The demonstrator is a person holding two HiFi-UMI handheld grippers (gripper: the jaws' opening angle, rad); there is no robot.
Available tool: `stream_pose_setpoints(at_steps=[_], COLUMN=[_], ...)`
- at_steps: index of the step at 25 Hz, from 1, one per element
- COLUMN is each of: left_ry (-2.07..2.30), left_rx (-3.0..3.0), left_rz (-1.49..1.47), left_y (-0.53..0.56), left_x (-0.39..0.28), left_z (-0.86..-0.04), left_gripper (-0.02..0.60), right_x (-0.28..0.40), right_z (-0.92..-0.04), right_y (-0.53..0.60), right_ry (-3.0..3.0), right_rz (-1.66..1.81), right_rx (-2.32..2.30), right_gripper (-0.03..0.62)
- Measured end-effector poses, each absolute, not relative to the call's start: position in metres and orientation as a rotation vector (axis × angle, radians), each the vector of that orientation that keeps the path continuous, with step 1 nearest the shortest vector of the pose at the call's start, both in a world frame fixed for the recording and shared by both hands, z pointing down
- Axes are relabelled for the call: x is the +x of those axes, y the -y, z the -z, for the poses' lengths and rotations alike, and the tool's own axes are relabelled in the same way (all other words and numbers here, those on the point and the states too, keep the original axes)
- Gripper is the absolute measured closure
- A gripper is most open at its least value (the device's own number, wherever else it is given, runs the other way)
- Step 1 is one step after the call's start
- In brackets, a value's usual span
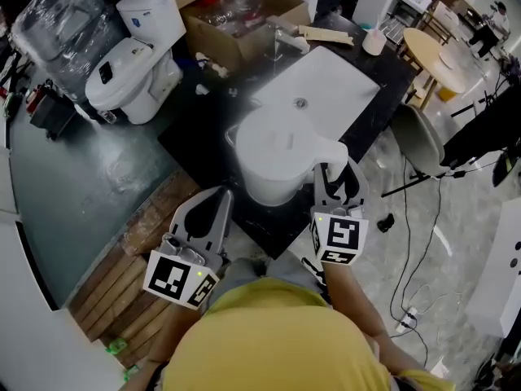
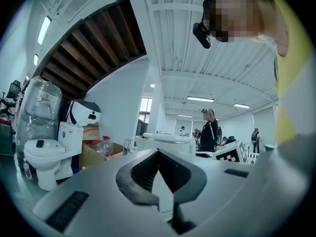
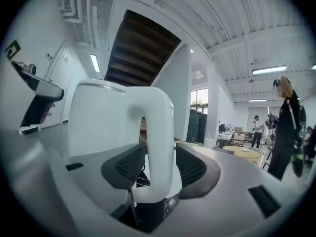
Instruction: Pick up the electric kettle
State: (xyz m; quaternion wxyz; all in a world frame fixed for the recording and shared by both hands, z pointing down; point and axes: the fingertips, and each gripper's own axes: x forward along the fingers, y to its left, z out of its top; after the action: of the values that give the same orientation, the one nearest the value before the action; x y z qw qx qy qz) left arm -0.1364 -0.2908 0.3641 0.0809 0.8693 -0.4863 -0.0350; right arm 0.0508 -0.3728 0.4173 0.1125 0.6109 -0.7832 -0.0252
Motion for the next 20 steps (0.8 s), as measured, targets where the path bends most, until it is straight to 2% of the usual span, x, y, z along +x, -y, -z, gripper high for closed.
stream_pose_setpoints(at_steps=[6,11,20], left_ry=[1.467,1.477,1.488], left_rx=[2.579,2.562,2.539], left_rz=[0.106,0.104,0.096], left_y=[0.293,0.293,0.289], left_x=[-0.139,-0.141,-0.141], left_z=[-0.369,-0.371,-0.373], left_gripper=[0.572,0.572,0.572], right_x=[0.053,0.047,0.049], right_z=[-0.421,-0.420,-0.418], right_y=[0.395,0.399,0.400], right_ry=[2.272,2.281,2.303], right_rz=[0.071,0.098,0.138], right_rx=[1.816,1.794,1.840], right_gripper=[0.407,0.508,0.514])
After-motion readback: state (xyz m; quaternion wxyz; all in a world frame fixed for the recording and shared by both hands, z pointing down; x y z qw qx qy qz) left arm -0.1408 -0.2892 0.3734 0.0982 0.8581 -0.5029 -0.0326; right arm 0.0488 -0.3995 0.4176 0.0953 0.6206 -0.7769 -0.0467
